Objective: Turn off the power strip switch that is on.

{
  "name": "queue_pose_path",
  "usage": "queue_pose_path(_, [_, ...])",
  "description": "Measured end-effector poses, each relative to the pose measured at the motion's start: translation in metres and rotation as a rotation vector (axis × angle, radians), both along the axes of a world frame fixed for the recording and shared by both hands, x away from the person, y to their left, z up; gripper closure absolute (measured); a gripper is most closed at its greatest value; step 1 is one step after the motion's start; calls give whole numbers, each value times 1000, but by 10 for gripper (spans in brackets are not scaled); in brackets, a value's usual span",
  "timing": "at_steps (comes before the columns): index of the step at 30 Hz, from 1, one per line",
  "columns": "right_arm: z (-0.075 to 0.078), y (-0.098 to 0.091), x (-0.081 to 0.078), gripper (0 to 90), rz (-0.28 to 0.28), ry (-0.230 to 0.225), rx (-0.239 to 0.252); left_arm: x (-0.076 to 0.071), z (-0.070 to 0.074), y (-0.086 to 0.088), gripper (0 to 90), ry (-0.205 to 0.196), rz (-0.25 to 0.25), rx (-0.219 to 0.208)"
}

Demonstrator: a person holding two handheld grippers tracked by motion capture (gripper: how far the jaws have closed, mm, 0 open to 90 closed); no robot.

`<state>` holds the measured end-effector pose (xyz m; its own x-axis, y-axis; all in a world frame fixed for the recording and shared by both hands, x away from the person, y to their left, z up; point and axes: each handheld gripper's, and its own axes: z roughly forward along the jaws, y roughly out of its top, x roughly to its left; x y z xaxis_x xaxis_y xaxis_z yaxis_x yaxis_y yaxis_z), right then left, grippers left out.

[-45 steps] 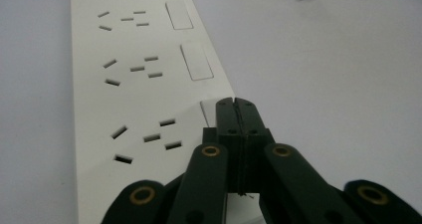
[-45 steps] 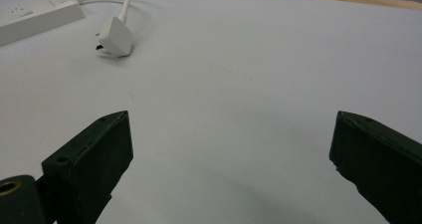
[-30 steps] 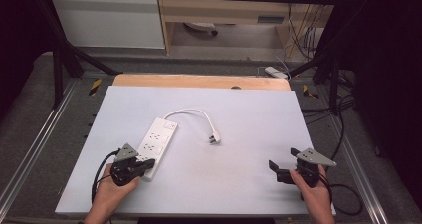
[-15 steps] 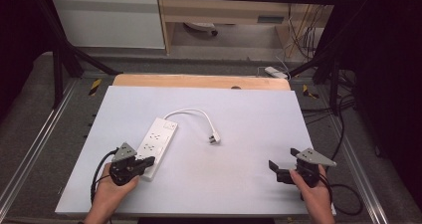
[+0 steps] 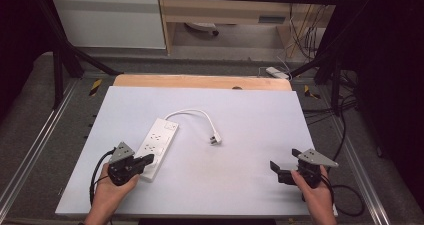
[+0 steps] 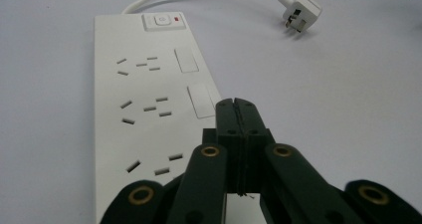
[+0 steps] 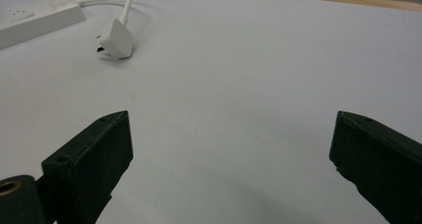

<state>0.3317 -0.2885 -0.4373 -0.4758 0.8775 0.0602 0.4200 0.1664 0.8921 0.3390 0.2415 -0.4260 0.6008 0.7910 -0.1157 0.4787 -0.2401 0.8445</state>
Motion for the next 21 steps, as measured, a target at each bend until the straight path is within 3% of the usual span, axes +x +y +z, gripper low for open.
queue_pose_path(15, [0, 0, 0, 37, 0, 1, -1, 0, 2, 0, 645, -45, 46, -23])
queue_pose_path(21, [0, 0, 0, 37, -1, 2, 0, 1, 2, -3, 496, -53, 63, -28])
